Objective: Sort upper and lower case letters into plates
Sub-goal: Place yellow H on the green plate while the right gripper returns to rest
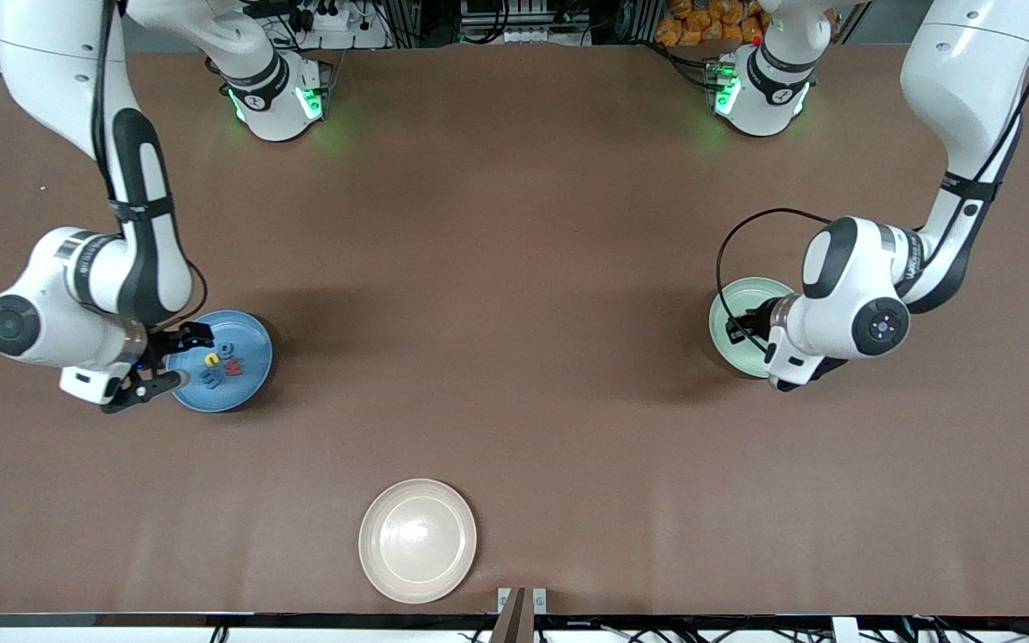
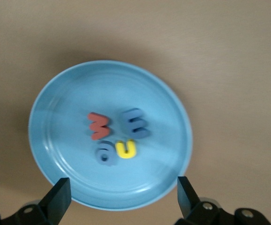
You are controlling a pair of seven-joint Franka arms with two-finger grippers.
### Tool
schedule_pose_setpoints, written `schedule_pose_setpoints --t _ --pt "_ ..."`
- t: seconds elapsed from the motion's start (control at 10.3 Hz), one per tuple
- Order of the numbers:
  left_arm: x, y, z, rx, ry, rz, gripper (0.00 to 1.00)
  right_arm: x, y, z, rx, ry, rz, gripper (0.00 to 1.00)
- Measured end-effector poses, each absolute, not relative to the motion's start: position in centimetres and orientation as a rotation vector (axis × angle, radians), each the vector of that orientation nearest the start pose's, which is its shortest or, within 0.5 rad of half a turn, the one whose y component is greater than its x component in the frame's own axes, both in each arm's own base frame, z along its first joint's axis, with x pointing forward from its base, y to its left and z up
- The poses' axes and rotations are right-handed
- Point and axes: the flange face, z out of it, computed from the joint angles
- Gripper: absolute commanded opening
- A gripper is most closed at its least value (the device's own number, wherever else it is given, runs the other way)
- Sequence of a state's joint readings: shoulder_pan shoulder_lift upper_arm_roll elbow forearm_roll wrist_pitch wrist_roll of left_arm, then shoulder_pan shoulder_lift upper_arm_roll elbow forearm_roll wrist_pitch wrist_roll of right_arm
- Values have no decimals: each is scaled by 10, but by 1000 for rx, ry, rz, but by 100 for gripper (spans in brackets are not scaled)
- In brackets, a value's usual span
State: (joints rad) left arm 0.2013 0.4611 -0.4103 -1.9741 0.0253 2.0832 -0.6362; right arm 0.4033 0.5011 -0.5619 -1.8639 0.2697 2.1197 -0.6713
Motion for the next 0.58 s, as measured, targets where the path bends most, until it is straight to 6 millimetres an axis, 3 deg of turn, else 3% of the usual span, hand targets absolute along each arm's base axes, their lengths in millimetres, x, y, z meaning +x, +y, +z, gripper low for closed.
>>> schedule_pose_setpoints --t 0.19,0.39,0.49,0.58 --pt "541 -93 211 -3068 -629 548 23 627 -72 293 -3074 -573 170 100" --pt "530 -93 208 -3082 -651 570 27 638 -60 312 -3090 -539 109 100" --pt "528 -98 208 -3095 -668 577 34 641 -48 319 -3095 -524 89 100" --pt "526 -105 209 -3108 -676 589 69 642 -39 326 -3099 -509 69 100"
